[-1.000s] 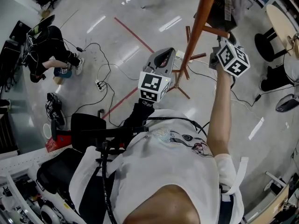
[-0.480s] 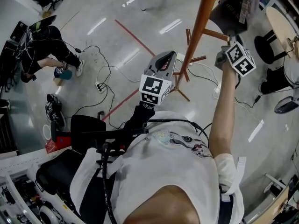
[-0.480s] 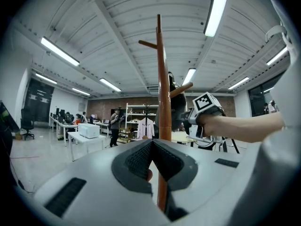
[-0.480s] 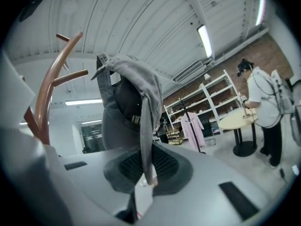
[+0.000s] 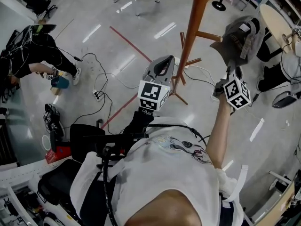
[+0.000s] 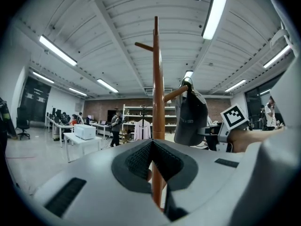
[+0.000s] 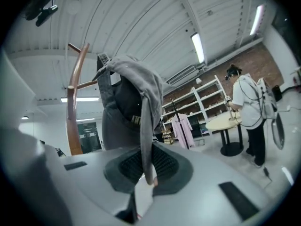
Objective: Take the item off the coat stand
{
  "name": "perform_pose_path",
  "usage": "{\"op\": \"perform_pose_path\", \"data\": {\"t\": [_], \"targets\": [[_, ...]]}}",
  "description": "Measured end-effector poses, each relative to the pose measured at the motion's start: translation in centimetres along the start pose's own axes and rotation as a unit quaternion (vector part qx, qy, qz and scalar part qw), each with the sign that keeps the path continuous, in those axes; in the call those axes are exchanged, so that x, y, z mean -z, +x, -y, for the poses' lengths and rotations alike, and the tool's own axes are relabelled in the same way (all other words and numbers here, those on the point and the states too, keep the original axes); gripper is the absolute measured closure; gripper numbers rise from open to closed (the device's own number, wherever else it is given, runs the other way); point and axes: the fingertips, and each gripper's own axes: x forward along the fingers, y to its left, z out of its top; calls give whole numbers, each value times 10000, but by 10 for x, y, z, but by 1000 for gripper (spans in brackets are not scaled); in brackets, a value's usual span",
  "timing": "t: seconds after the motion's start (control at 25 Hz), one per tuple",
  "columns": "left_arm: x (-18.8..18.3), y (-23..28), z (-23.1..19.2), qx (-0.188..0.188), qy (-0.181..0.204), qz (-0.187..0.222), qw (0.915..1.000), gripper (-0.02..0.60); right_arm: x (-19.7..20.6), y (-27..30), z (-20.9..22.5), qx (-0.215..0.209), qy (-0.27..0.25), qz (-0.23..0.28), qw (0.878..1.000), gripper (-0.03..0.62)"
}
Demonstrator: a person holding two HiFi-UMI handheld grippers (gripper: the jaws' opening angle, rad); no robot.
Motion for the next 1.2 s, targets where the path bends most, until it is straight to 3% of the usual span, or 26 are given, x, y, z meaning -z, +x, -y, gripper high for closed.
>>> {"op": "perform_pose_path", "data": {"t": [0.44,0.56,0.68,1.2], "targets": [[-15,1,17,331,50,237,9992,580,-19,-91,-24,126,-307,511,9981,571],[-18,0,22,350,36,222,9991,580,-21,-103,-37,-72,-337,535,9980,571],[-17,1,26,390,12,184,9991,580,-22,-108,-46,-252,-416,543,9973,571],[-19,14,35,557,-8,228,9982,580,-24,-107,-45,-164,-549,536,9969,571]]}}
